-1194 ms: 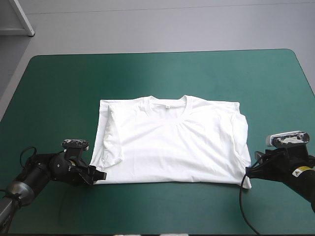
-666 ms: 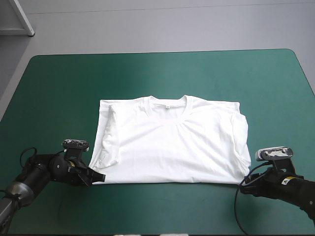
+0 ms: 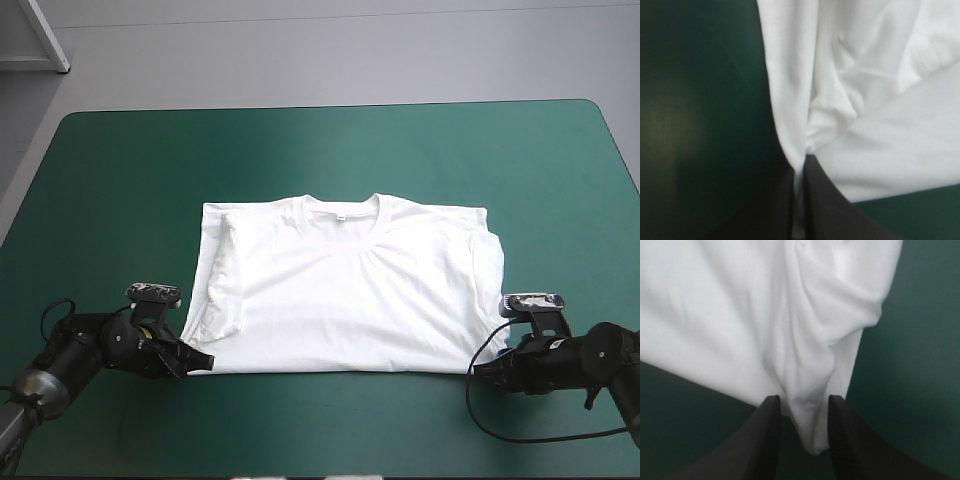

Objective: Fold the cloth

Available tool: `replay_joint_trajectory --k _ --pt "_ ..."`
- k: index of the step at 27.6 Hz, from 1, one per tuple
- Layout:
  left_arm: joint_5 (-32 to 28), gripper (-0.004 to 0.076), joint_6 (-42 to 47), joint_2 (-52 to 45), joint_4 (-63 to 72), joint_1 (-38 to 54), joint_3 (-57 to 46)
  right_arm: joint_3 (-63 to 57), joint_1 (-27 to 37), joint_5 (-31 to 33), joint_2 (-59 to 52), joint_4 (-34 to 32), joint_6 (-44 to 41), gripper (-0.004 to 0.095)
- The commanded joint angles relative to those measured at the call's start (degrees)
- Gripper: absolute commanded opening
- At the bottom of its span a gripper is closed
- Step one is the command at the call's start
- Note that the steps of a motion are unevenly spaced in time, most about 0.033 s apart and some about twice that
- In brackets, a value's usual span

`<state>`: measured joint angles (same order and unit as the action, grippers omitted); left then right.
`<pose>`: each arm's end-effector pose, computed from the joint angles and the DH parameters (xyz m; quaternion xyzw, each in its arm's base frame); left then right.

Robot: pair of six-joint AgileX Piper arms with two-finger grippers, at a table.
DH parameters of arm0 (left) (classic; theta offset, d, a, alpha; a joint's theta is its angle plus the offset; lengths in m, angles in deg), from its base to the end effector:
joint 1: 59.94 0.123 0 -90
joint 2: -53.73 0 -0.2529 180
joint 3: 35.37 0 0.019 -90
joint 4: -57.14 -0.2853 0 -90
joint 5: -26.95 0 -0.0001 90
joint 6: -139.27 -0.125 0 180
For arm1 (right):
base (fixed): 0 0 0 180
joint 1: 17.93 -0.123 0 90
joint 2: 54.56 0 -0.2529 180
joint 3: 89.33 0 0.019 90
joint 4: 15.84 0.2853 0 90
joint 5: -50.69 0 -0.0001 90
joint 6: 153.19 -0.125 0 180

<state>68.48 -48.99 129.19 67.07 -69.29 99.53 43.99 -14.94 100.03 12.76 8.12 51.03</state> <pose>0.2254 -0.0516 0.1212 0.0962 0.9809 -0.0682 0.1544 0.2116 0.0275 0.1453 -0.0692 0.9718 0.1371 0.1790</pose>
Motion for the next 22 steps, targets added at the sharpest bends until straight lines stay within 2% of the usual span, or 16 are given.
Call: replay_joint_trajectory --k 1,5,8,14,22 --pt "0.41 0.0019 0.15 -0.70 0.47 -0.17 1.26 0.03 0.28 -1.52 0.41 0.97 0.96 0.0253" --pt "0.38 0.0019 -0.13 -0.70 0.38 -0.17 1.26 -0.56 0.28 -2.60 1.31 0.31 0.96 0.0224" --pt "-0.11 0.0019 -0.27 -0.70 0.27 -0.17 1.30 -0.56 0.28 -4.01 1.56 0.05 0.96 -0.0019" --pt "-0.54 0.0019 -0.27 -3.81 -0.48 -0.17 2.19 -0.46 0.28 -3.44 0.35 0.05 1.05 -0.0008" --pt "5.19 0.0019 0.39 -10.52 -2.44 -0.07 3.12 0.33 0.28 2.36 -8.49 -0.90 -0.71 -0.0008"
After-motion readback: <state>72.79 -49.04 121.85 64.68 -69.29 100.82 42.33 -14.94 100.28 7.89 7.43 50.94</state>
